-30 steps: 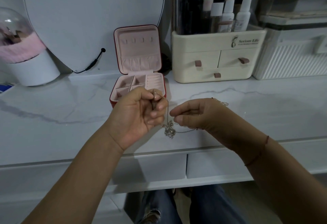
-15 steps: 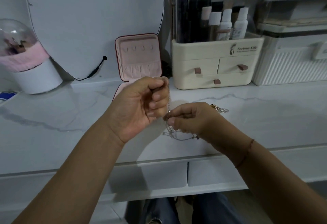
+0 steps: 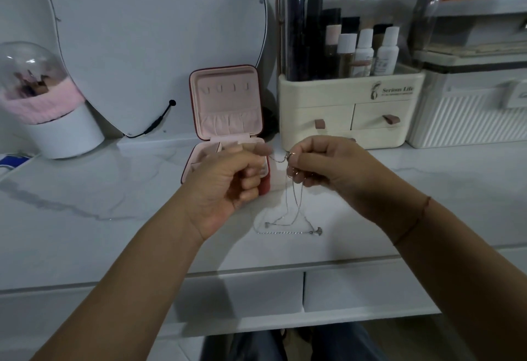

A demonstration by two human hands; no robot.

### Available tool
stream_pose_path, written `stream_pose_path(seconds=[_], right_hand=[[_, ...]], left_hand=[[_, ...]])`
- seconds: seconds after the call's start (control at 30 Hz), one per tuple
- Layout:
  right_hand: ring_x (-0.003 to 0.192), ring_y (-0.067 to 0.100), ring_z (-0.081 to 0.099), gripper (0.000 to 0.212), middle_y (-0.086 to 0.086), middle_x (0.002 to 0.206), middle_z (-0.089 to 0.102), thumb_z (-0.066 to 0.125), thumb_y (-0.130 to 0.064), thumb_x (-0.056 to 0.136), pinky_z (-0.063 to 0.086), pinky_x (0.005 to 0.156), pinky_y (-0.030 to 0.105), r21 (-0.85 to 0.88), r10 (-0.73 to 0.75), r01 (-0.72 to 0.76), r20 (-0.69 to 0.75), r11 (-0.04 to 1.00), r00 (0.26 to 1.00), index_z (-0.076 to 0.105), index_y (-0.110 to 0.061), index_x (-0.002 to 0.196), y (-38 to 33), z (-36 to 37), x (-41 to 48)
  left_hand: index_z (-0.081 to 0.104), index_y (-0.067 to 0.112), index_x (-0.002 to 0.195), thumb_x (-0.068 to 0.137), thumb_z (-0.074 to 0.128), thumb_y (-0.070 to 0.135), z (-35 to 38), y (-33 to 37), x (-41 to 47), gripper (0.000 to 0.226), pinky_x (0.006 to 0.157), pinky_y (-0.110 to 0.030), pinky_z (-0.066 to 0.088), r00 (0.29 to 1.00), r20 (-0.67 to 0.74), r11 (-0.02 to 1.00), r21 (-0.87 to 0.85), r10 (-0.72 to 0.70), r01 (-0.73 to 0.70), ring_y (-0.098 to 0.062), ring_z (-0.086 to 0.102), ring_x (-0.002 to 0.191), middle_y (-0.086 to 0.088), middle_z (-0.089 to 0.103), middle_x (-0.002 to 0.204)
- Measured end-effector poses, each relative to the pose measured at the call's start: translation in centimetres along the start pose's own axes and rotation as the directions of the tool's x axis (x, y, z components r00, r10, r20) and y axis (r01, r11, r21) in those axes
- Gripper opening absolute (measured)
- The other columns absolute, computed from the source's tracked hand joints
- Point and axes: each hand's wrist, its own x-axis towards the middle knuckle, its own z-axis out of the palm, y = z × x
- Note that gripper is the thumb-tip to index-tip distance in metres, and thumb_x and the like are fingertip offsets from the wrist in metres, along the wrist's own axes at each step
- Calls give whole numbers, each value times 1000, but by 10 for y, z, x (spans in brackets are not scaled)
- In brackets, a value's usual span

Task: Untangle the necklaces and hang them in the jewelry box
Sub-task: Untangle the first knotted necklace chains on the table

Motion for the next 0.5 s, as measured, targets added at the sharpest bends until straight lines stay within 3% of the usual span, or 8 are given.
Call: stream_pose_path(seconds=[0.07, 0.13, 0.23, 0.37, 0.43, 0.5], right_hand=[[62, 11, 57, 9, 5, 70, 65, 60, -5, 87, 47, 62, 22, 28, -1, 1, 17, 1000, 1000, 65, -9, 80, -5, -3, 1], [59, 11, 55, 8, 3, 66, 62, 60, -6, 87, 49, 59, 22, 64, 16, -19, 45, 998, 999, 66, -9, 83, -10, -6, 3], [54, 9, 49, 7, 1, 64, 59, 62, -10, 86, 47, 54, 19, 46, 36, -39, 63, 998, 997, 68, -10, 84, -16, -10, 4], [53, 8, 41, 7, 1, 65, 56, 65, -14, 83, 38, 51, 17, -21, 17, -16, 51, 1000, 999, 72, -15, 81, -21, -11, 6], [49, 5, 38, 7, 0, 61, 57, 65, -14, 85, 34, 45, 14, -51, 16, -14, 53, 999, 998, 72, -12, 84, -23, -10, 5], [46, 2, 37, 9, 0, 63, 62, 65, -16, 85, 33, 42, 13, -90, 22, -18, 40, 996, 999, 71, -10, 88, -24, -10, 5]], left_hand=[[59, 7, 79, 83, 45, -7, 4, 0, 1, 20, 41, -19, 33, 1000, -16, 1000, -13, 13, -14, -10, 39, 49, -3, 42, 61], [58, 7, 80, 84, 46, -8, 6, 2, 2, 20, 41, -19, 34, 1000, -19, 1000, 20, 18, -18, -10, 41, 49, -6, 44, 63], [60, 7, 92, 84, 53, -4, 7, 5, 3, 15, 40, -18, 29, 999, -39, 991, 133, 29, -23, -7, 37, 45, -1, 47, 57], [61, 12, 112, 83, 62, 8, 8, 9, 3, 29, 39, -18, 30, 998, -33, 971, 235, 44, -35, -5, 34, 43, 3, 46, 53], [64, 11, 111, 85, 62, 11, 8, 11, 1, 26, 39, -18, 26, 998, 8, 966, 253, 58, -58, -5, 31, 41, -10, 49, 60], [68, 12, 104, 86, 61, 16, 8, 11, -1, 20, 39, -17, 24, 997, 28, 958, 275, 74, -79, -5, 28, 40, -21, 64, 83]])
